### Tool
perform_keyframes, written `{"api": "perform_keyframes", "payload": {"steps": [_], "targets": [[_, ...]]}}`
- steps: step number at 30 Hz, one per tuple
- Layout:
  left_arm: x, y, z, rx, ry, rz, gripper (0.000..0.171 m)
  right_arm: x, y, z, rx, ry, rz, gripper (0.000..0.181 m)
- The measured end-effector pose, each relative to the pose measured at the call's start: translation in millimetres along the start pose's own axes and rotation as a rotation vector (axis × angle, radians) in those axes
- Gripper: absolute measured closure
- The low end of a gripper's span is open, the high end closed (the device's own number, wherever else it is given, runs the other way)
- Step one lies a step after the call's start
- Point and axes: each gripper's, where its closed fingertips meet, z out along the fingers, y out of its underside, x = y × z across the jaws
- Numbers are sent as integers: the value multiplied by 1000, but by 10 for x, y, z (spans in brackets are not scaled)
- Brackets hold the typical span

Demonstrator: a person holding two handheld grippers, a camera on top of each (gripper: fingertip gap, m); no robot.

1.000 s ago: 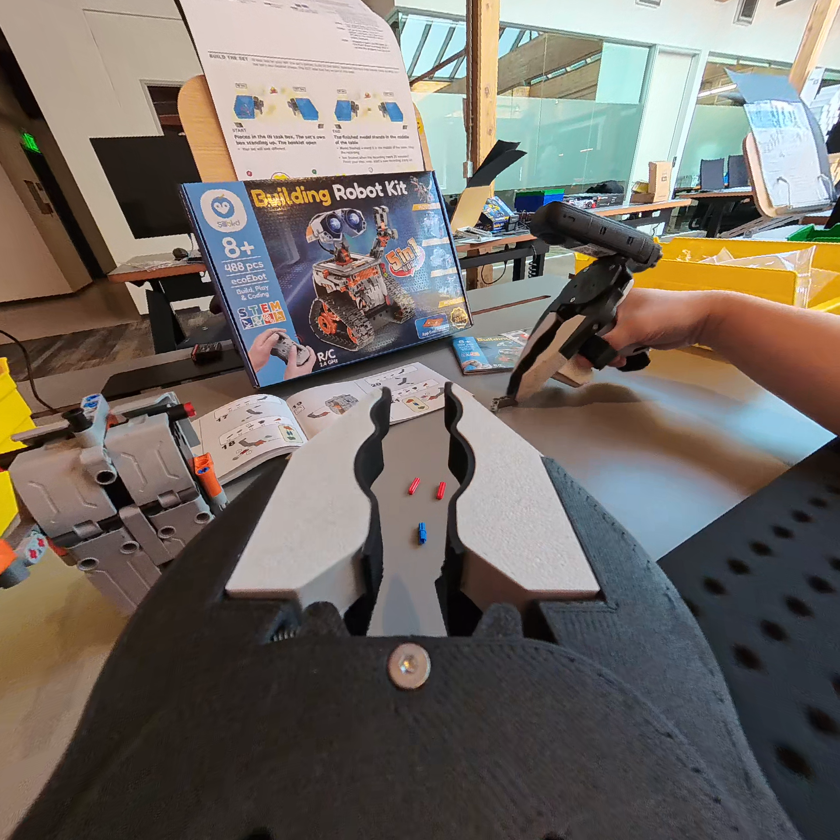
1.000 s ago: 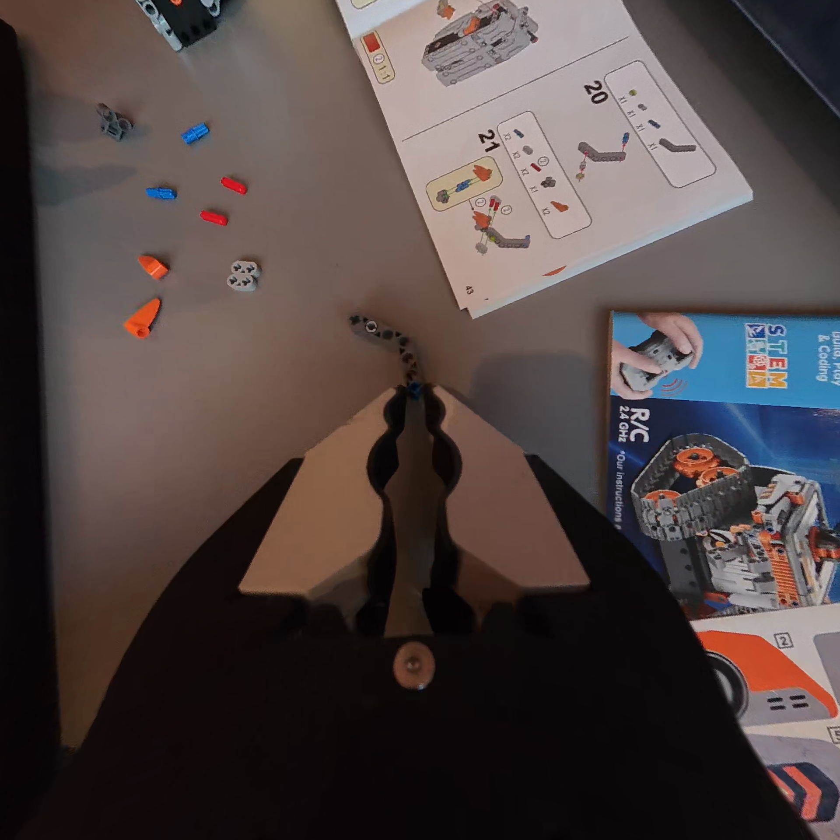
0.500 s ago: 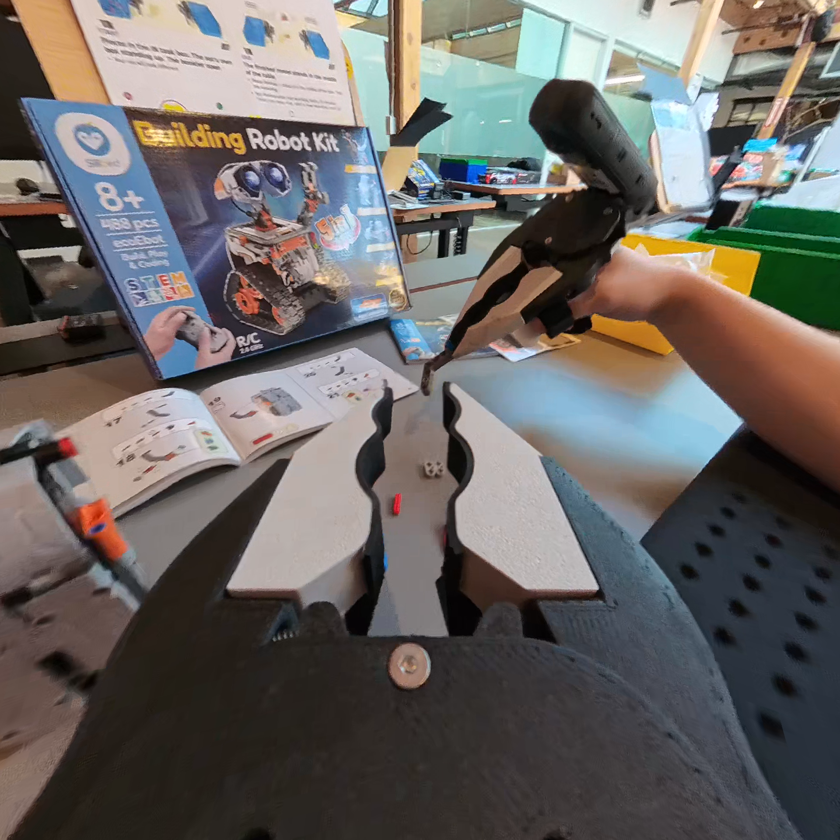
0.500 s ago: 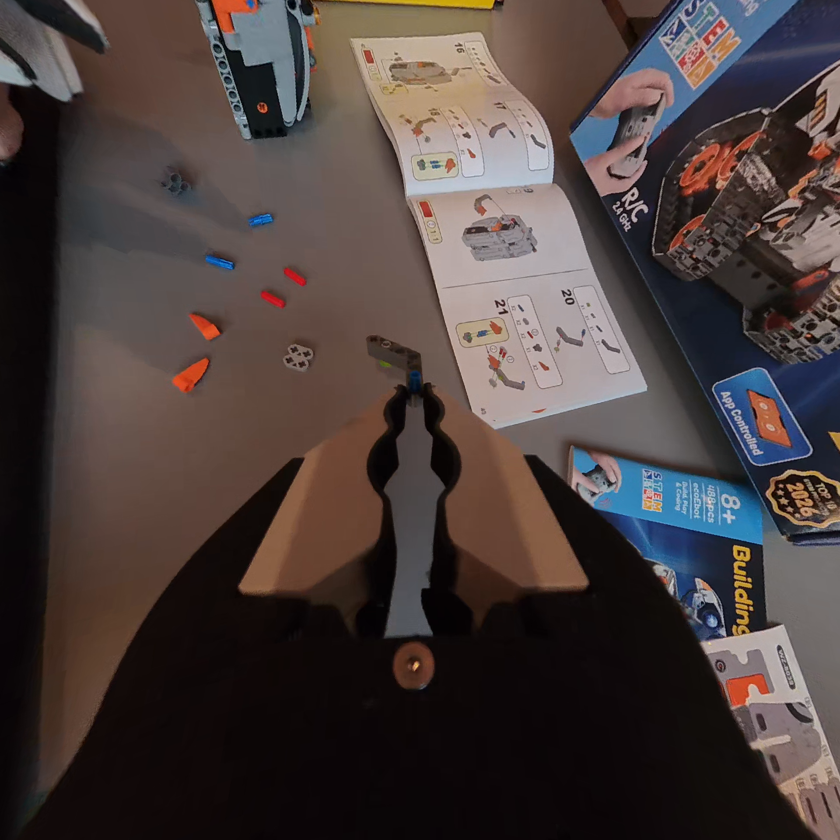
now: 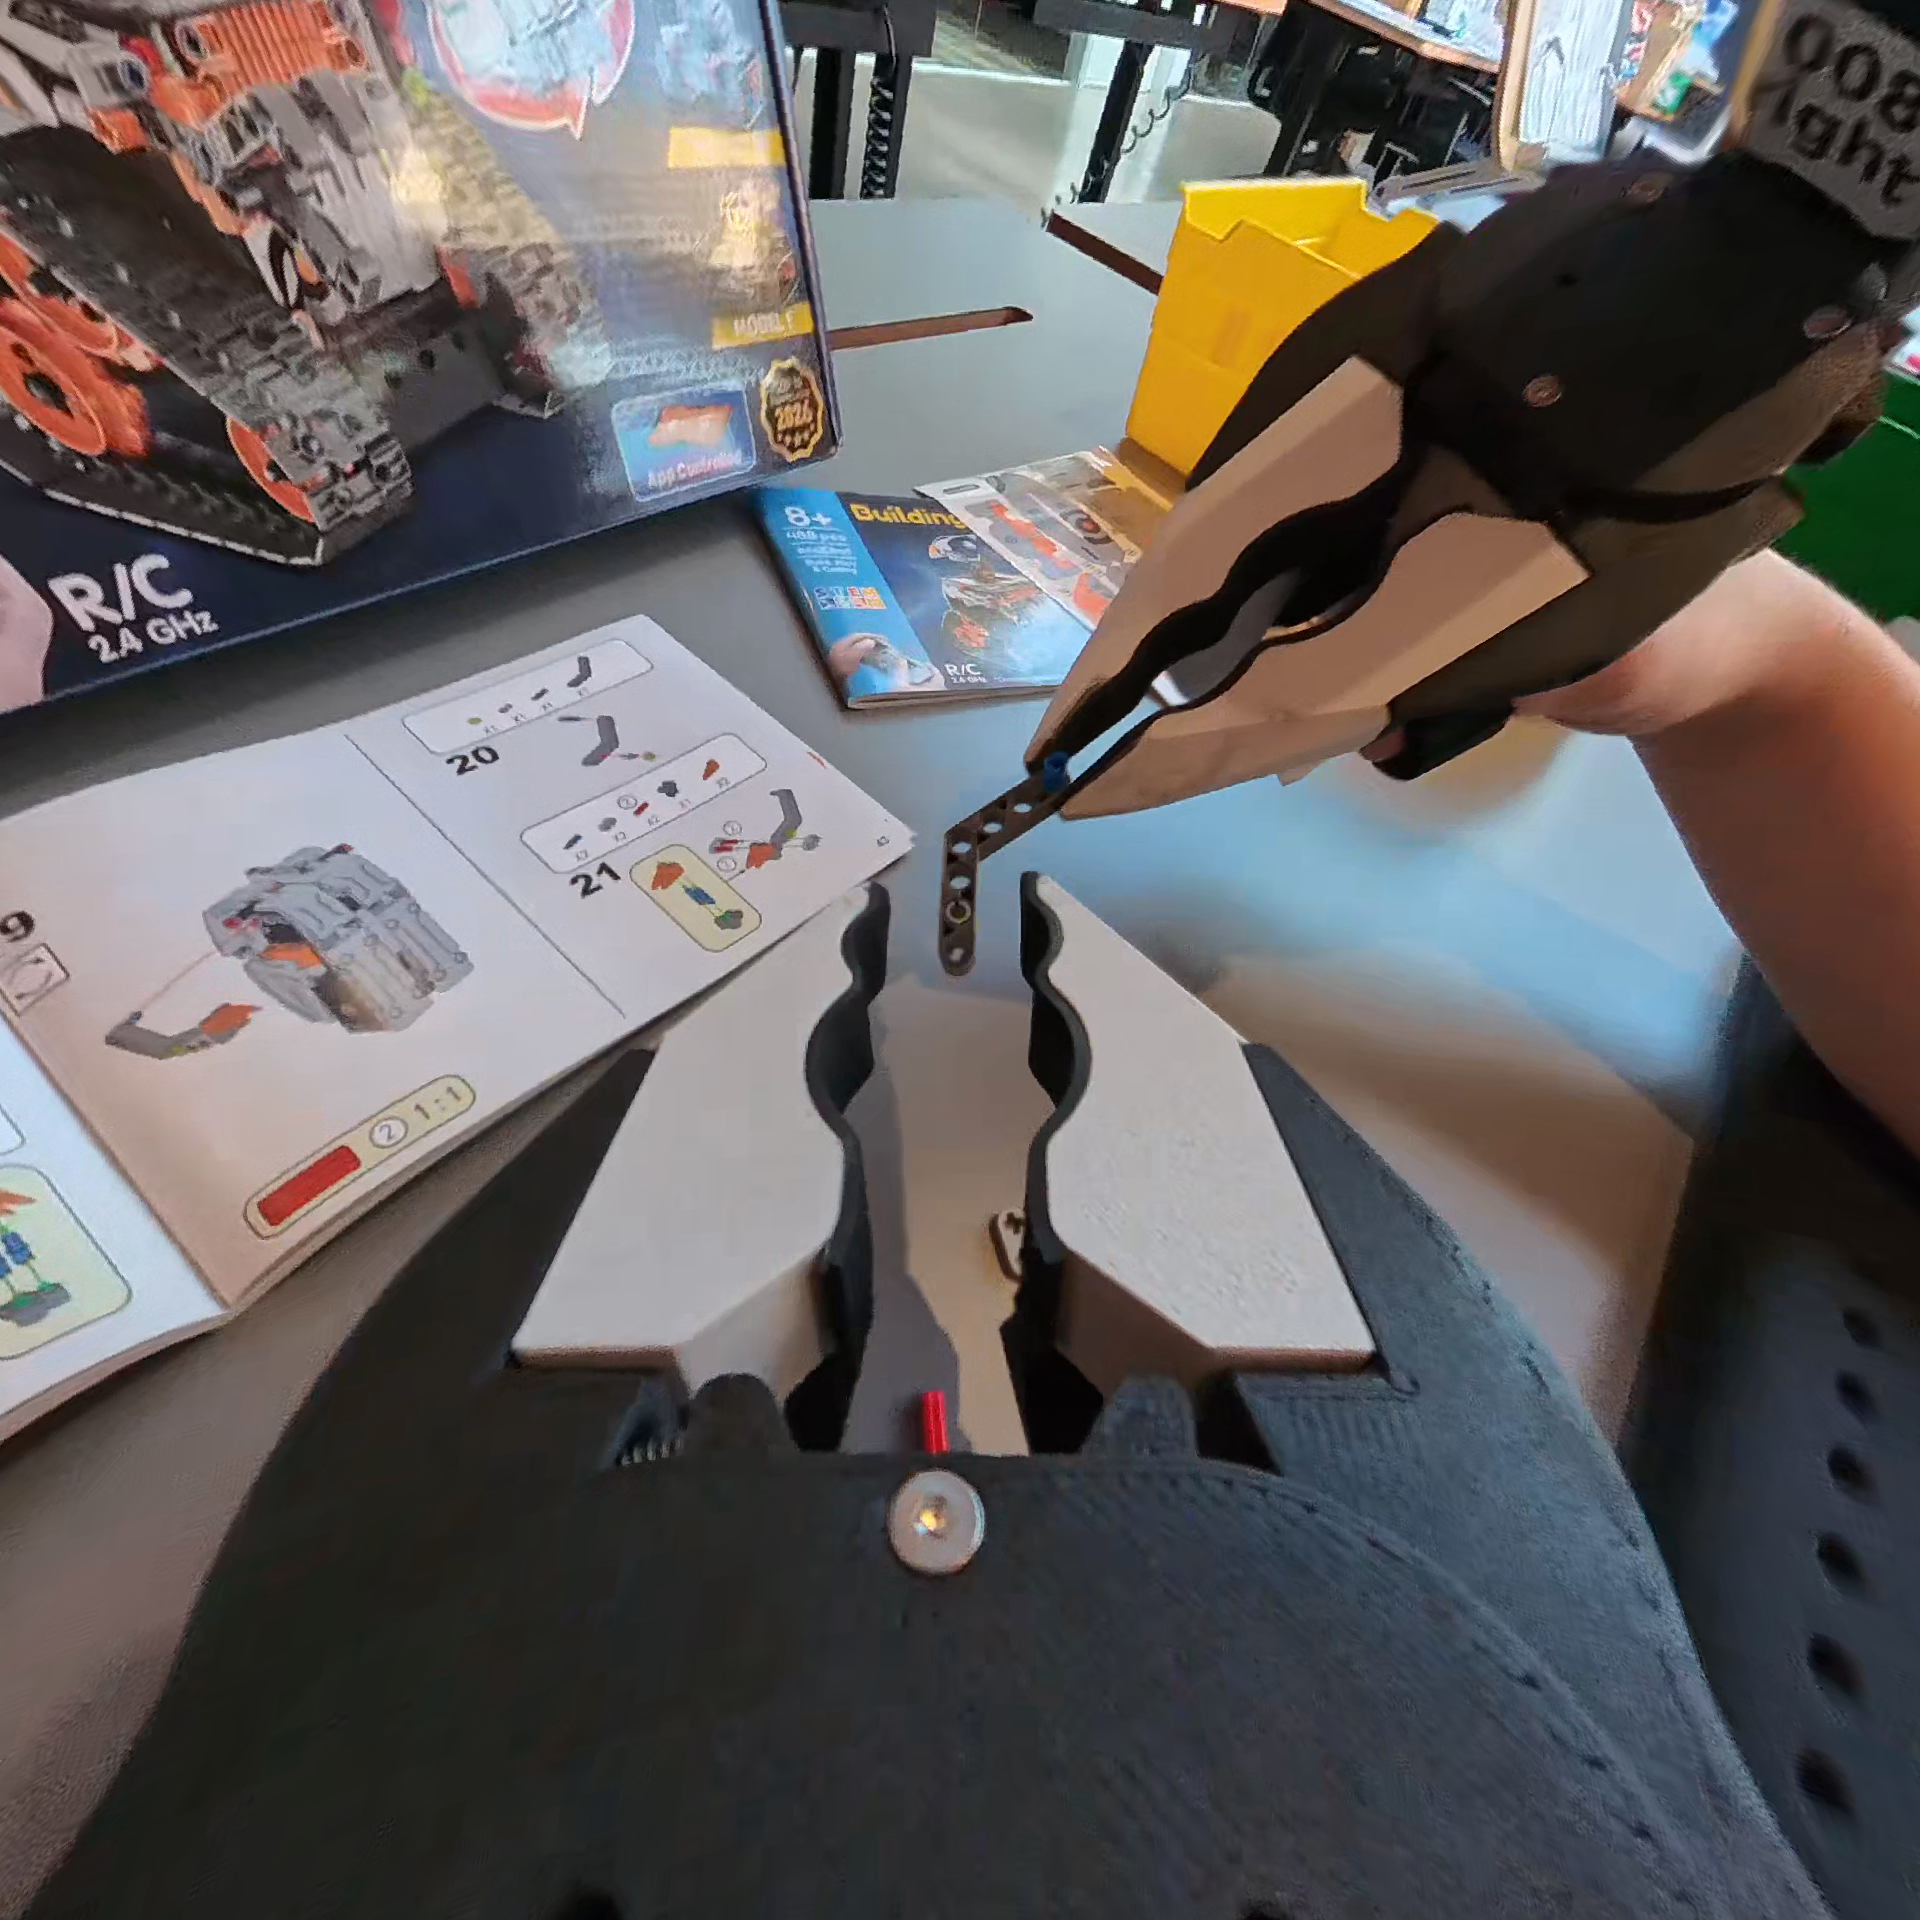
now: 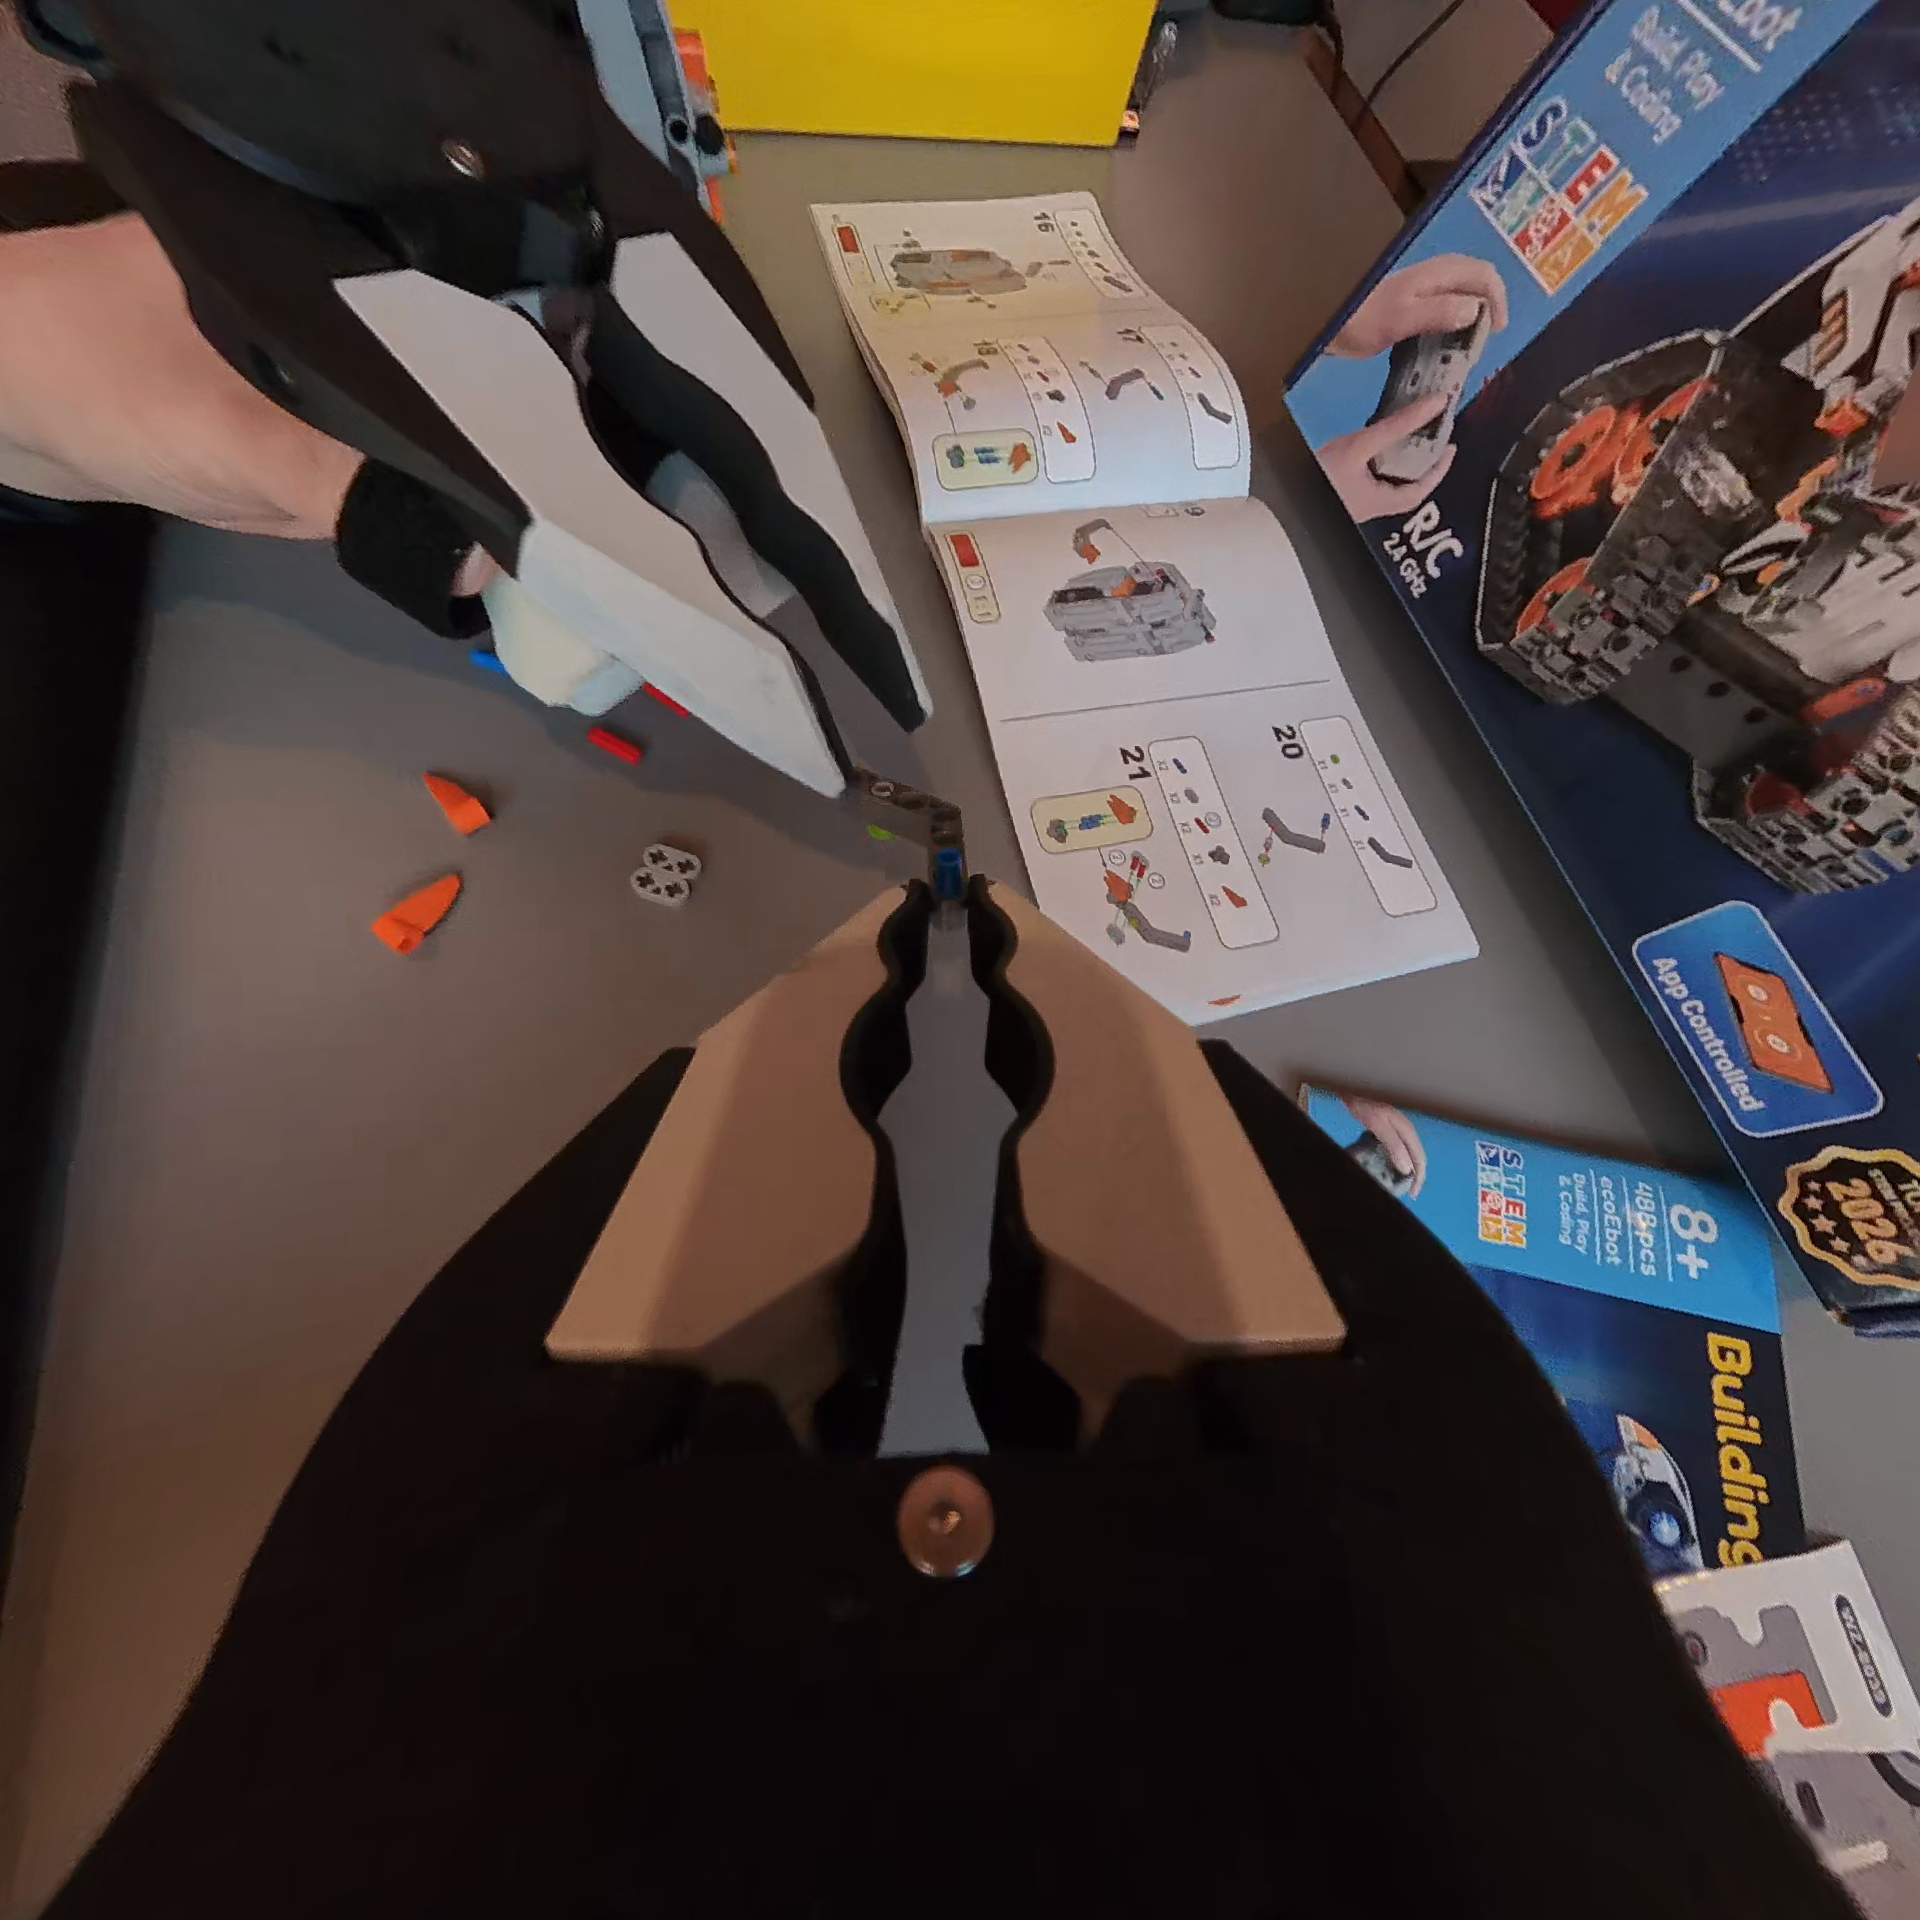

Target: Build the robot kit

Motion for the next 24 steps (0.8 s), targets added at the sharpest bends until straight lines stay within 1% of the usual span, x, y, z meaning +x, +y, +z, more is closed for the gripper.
{"api": "perform_keyframes", "payload": {"steps": [2, 4, 6, 9, 10, 11, 12, 14, 16, 17, 19, 21, 24], "targets": [[-29, 97, 1, -37, 13, -37, 147, -48, -66, 8, 23, -15, -7, 174], [-58, 165, -3, -72, 18, -67, 150, -79, -75, 24, 22, -21, -9, 174], [-4, 135, -27, -53, 59, -73, 165, -82, -71, 36, 22, -15, -9, 174], [32, 124, -49, -42, 87, -97, 166, -68, -203, -3, 123, -28, 30, 173], [44, 114, -63, -31, 105, -136, 166, -39, -270, -31, 174, -23, 53, 166], [52, 102, -79, -17, 128, -186, 166, 11, -332, -66, 223, -8, 77, 154], [60, 87, -99, -1, 159, -240, 166, 49, -384, -109, 269, -3, 102, 147], [90, 13, -159, 53, 249, -358, 166, 82, -478, -201, 360, -23, 153, 143], [148, -123, -246, 132, 369, -458, 167, 71, -555, -277, 435, -64, 191, 142], [168, -181, -282, 163, 410, -482, 167, 41, -586, -301, 460, -90, 198, 142], [155, -191, -289, 171, 400, -472, 167, -23, -630, -308, 479, -126, 193, 142], [178, -178, -279, 163, 408, -470, 167, -96, -650, -272, 469, -152, 176, 142], [204, -167, -263, 154, 416, -464, 167, -158, -621, -183, 428, -158, 149, 155]]}}
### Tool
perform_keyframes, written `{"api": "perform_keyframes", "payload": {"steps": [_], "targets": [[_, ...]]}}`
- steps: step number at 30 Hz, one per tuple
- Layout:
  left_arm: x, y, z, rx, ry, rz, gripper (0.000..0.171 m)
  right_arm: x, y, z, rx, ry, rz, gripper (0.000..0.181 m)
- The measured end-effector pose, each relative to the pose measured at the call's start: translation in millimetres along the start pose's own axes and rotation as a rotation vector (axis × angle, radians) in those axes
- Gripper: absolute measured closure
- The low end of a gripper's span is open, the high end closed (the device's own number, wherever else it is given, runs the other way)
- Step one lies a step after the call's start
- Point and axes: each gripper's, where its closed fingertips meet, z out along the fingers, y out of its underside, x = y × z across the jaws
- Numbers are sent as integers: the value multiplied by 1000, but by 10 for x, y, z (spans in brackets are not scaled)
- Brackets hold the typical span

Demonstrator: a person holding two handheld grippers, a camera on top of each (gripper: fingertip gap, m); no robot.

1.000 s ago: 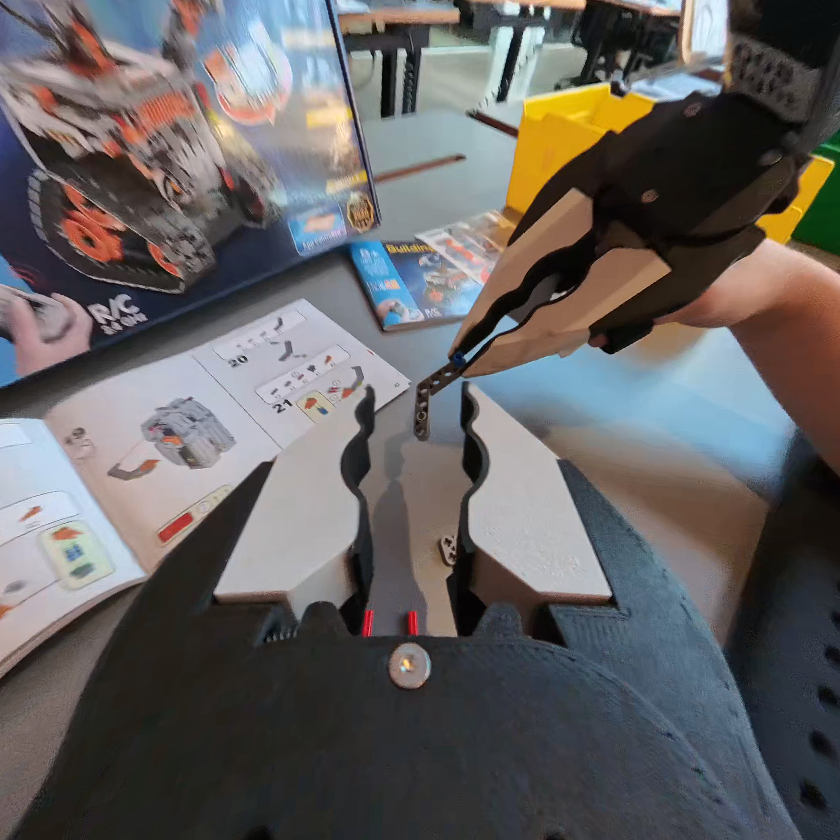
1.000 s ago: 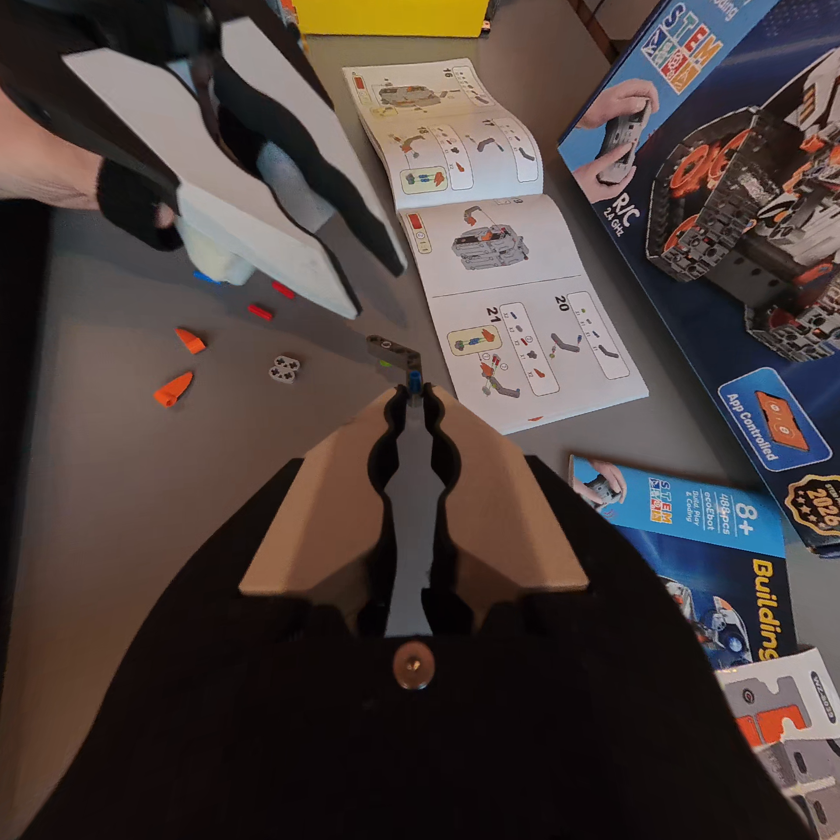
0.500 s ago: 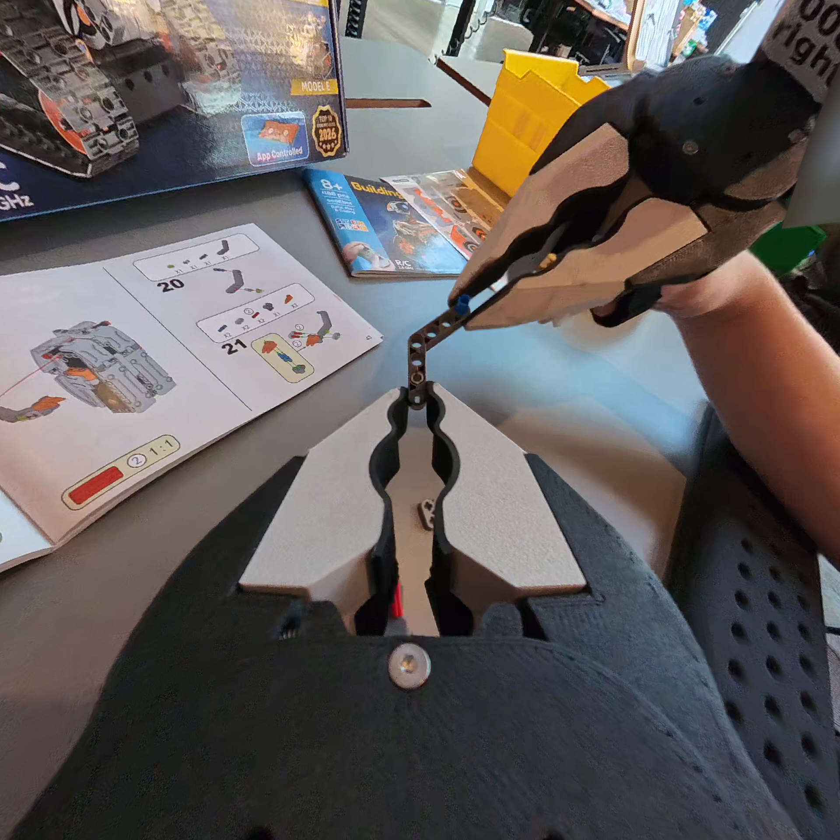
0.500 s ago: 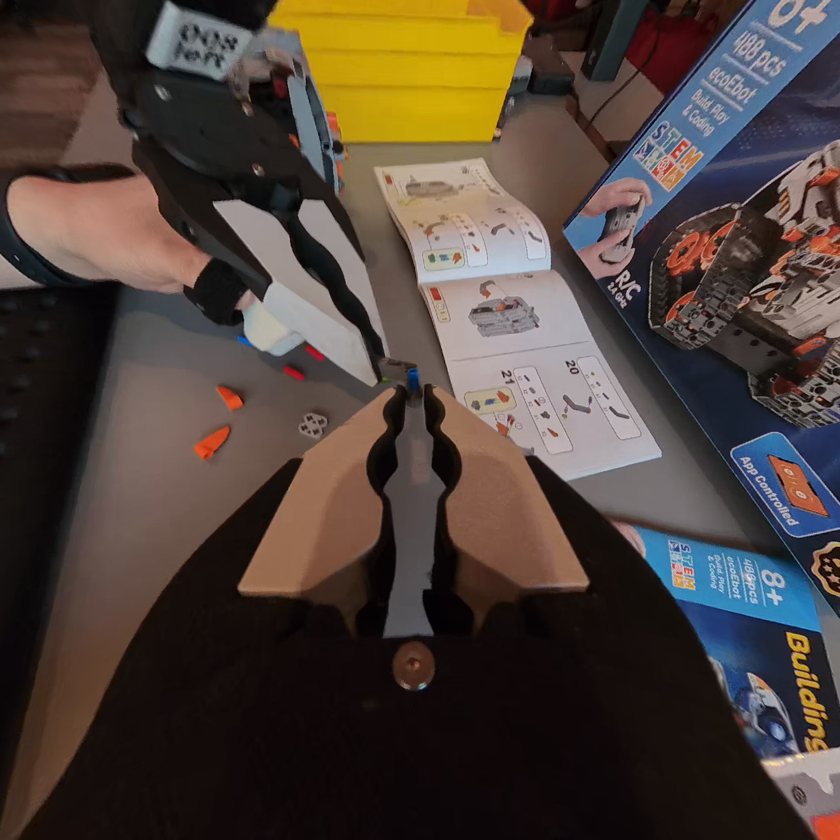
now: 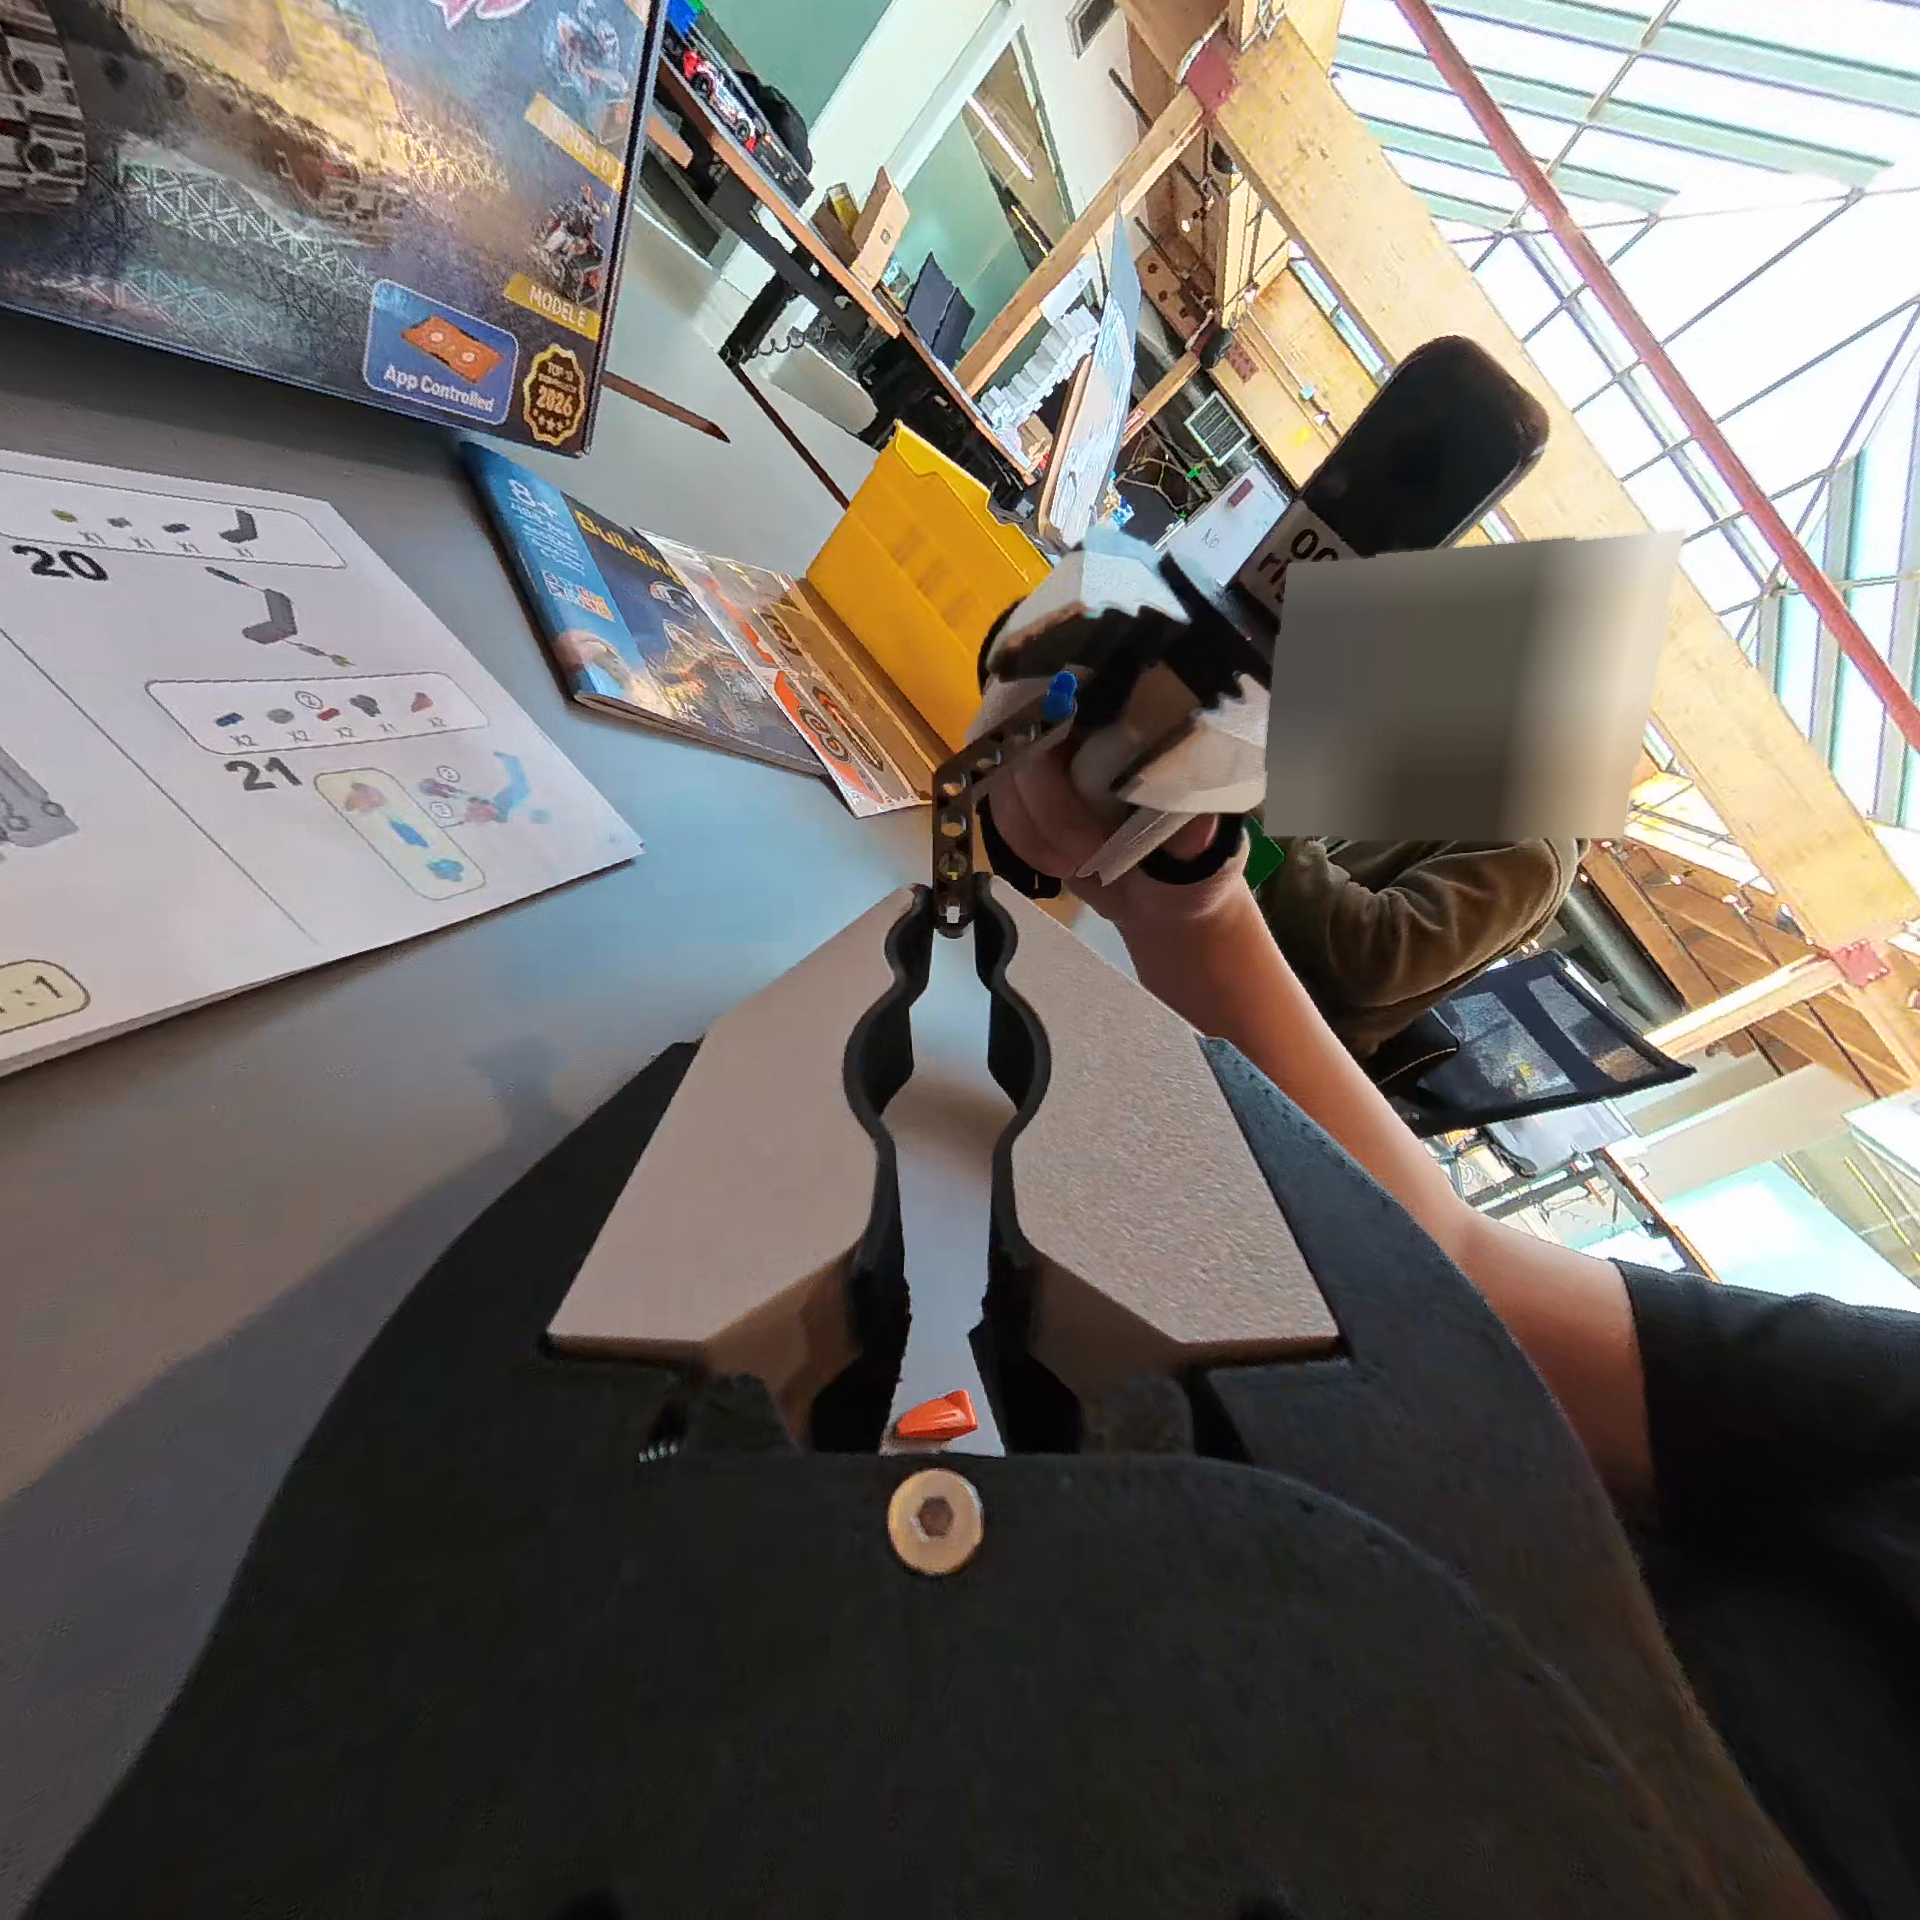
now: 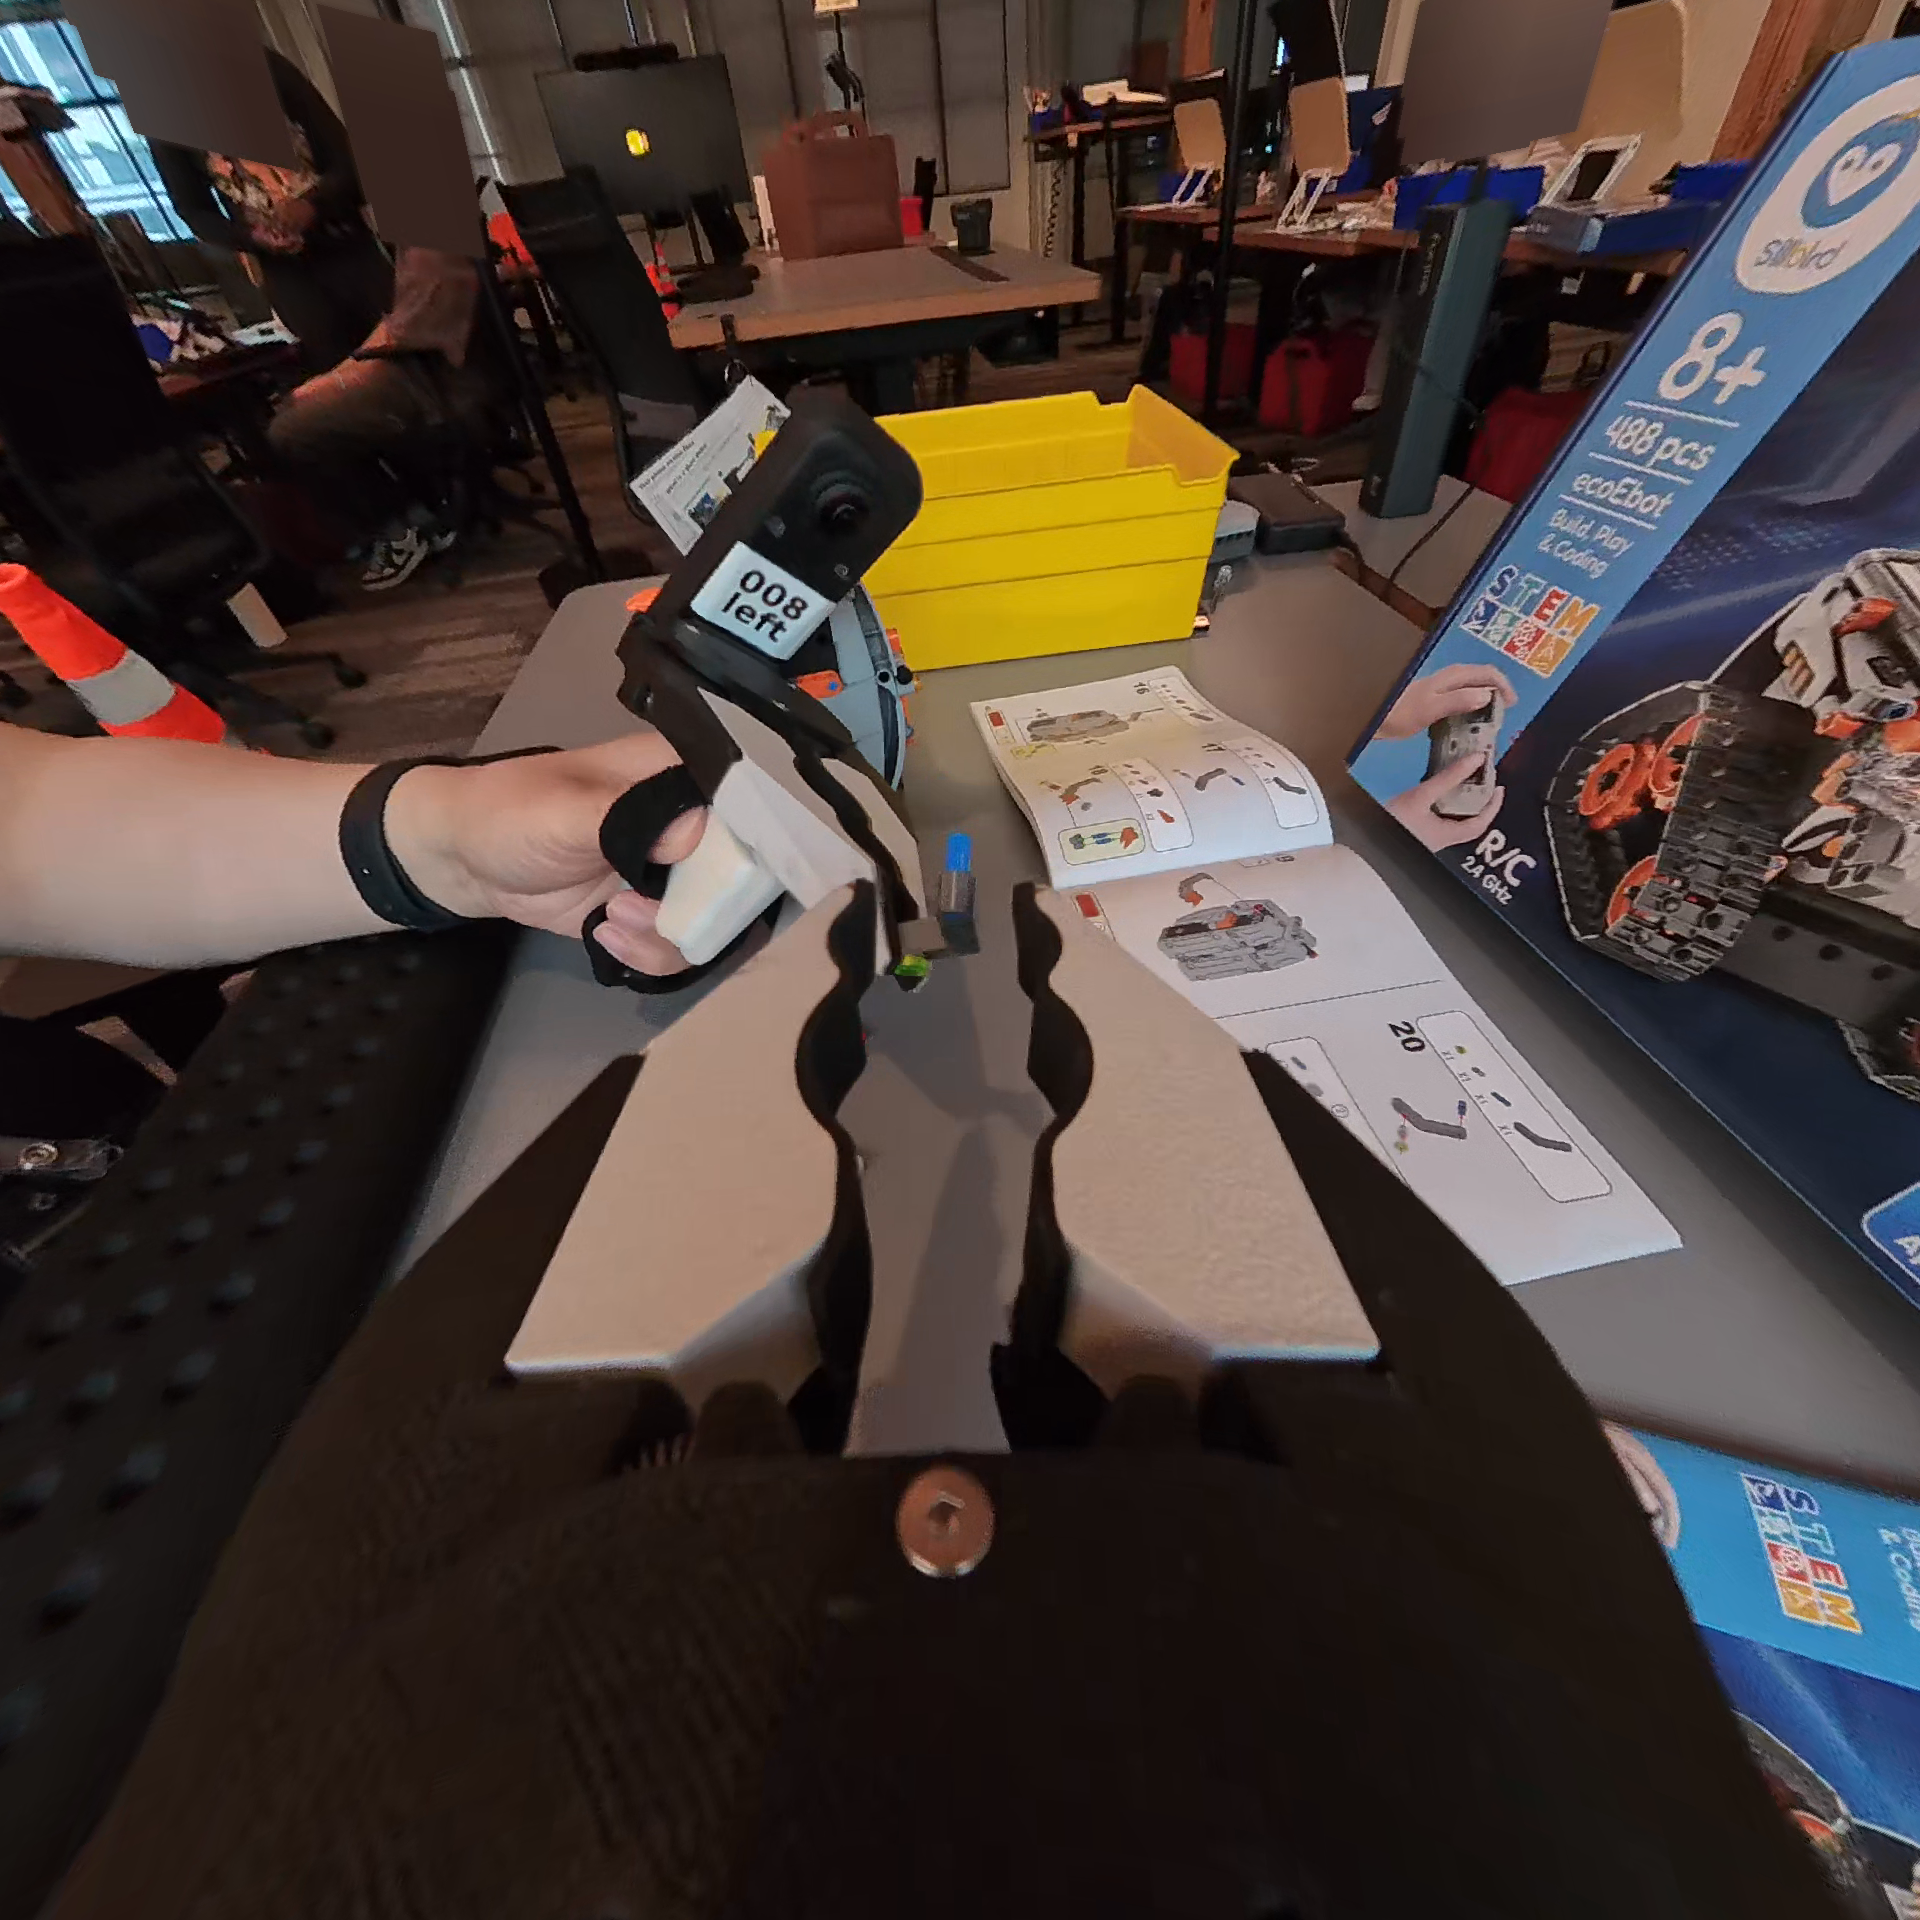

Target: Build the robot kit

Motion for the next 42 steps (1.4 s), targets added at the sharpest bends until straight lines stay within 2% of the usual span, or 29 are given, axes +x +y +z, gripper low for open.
{"api": "perform_keyframes", "payload": {"steps": [1, 3, 9, 11, 14, 18, 21, 24, 29, 42], "targets": [[6, 2, 4, -2, 2, 4, 167, 4, 18, 21, -7, 6, -8, 157], [26, 11, 14, -8, 16, 4, 167, -4, 55, 49, -24, 0, -19, 173], [99, -8, 23, 5, 50, 25, 164, 2, -33, 38, 19, -6, -1, 174], [48, -58, -11, 31, 1, 53, 143, 98, -34, -26, 19, 32, 31, 174], [63, -164, -99, 89, -57, 150, 132, 365, 120, -177, -42, 142, 106, 174], [130, -236, -169, 130, -158, 356, 134, 660, 457, -338, -154, 247, 245, 174], [103, -181, -141, 100, -218, 429, 139, 731, 592, -354, -176, 246, 372, 174], [30, -165, -145, 81, -262, 436, 141, 783, 710, -358, -220, 276, 424, 174], [92, -216, -187, 120, -196, 372, 145, 820, 790, -358, -258, 311, 475, 174], [-94, -234, -262, 109, -313, 369, 153, 887, 945, -448, -269, 344, 685, 174]]}}
